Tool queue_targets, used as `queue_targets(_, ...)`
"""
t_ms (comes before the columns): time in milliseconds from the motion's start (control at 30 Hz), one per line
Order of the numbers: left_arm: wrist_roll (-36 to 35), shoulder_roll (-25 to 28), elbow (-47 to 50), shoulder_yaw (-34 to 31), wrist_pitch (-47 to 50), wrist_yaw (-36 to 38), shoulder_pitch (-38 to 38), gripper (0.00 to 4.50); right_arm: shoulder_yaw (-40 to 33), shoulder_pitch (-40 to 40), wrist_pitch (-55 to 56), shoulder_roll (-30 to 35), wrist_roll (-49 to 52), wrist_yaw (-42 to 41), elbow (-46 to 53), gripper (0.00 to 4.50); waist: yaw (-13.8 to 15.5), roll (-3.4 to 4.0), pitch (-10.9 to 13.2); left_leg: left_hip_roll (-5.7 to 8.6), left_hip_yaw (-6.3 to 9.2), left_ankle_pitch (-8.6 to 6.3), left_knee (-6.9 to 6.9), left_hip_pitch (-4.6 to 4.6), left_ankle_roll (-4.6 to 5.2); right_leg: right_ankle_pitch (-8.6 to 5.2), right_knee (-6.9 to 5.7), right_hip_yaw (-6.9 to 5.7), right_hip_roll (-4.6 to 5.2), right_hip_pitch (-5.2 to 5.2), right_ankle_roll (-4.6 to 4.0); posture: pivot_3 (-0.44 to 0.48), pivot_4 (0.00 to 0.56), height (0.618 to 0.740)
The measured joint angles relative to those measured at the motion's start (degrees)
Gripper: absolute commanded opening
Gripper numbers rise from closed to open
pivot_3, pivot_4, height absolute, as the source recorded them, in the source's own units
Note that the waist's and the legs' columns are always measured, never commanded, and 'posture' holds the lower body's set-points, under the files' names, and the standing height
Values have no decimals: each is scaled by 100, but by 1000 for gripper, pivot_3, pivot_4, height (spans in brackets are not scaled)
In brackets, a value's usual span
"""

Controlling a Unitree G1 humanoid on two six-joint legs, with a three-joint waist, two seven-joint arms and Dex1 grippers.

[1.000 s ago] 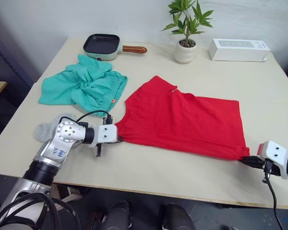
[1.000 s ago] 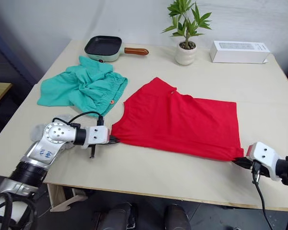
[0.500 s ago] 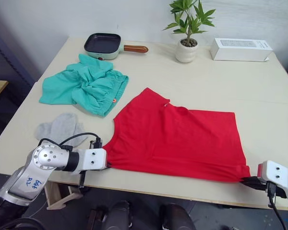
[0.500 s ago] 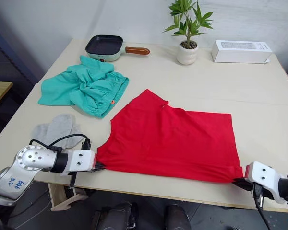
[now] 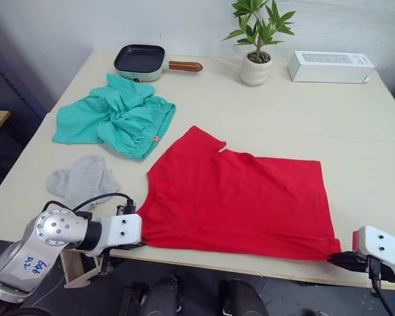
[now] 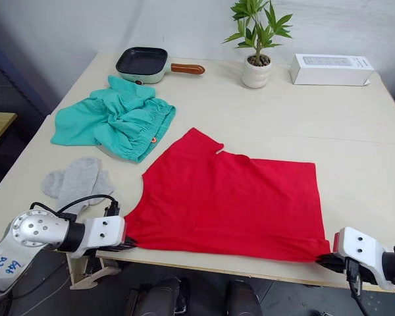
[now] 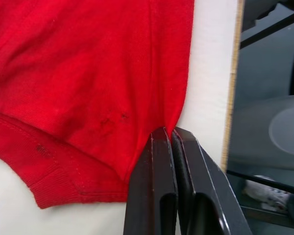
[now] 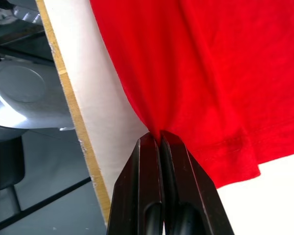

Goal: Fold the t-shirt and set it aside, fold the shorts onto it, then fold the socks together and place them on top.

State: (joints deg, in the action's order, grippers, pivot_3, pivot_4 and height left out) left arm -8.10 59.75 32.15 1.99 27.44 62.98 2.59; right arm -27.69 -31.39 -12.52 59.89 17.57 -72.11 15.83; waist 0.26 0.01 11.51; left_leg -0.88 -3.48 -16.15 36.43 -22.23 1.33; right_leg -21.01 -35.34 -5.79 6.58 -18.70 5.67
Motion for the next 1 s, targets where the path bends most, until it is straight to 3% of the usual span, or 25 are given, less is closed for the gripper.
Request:
queue_targets(133, -271, 35, -34, -140, 218, 108, -106, 2054, -212, -271, -361, 3, 217, -276, 53, 1570, 46, 2, 2, 0, 1, 1, -2, 0, 4, 0, -1, -2, 0, 0, -1, 0, 150, 740)
queue_targets(267, -970, 333, -379, -598, 360, 700, -511, 3198, -409, -217, -692, 274, 484, -753, 187, 2860, 92, 4, 6, 1, -4, 11, 0, 2, 10, 0, -3, 0, 1, -2, -1, 0, 150, 740)
queue_targets(433, -2098, 692, -1295, -1000, 1466, 1330, -1730, 4497, -374, 1099, -1051, 922, 747, -1003, -600, 4457, 60, 8, 16, 1, -4, 23, 0, 0, 12, 2, -8, -2, 3, -11, -6, 0, 150, 740)
queue_targets(567, -2157, 42, -2633, -663, 1902, 1033, -3451, 4497, 743, 3542, -965, 862, 611, -893, -1992, 4457, 44, 7, 19, 11, -7, 48, 4, 1, -30, 8, -29, -9, -1, -18, -1, 0, 150, 740)
queue_targets(733, -1250, -1195, -4806, 213, 1495, 224, -4948, 4497, 2239, 6457, -343, -90, -371, -488, -4436, 4457, 10, -11, 22, 16, -34, 75, 65, -97, -41, 11, -128, -36, -44, -133, 6, 0, 150, 740)
queue_targets(867, -472, -2158, -6510, 678, 597, -385, -5728, 4497, 2998, 7916, 284, -656, -1232, -151, -6374, 4457, -23, -28, 32, 34, -45, 86, 92, -162, -19, 18, -172, -39, -25, -201, 18, 0, 150, 740)
queue_targets(1000, 54, -2891, -8098, 772, -308, -965, -6508, 4497, 3258, 8782, 776, -984, -1785, 231, -7809, 4457, -31, -41, 39, 43, -41, 89, 118, -205, -11, 22, -202, -43, -13, -241, 25, 0, 150, 740)
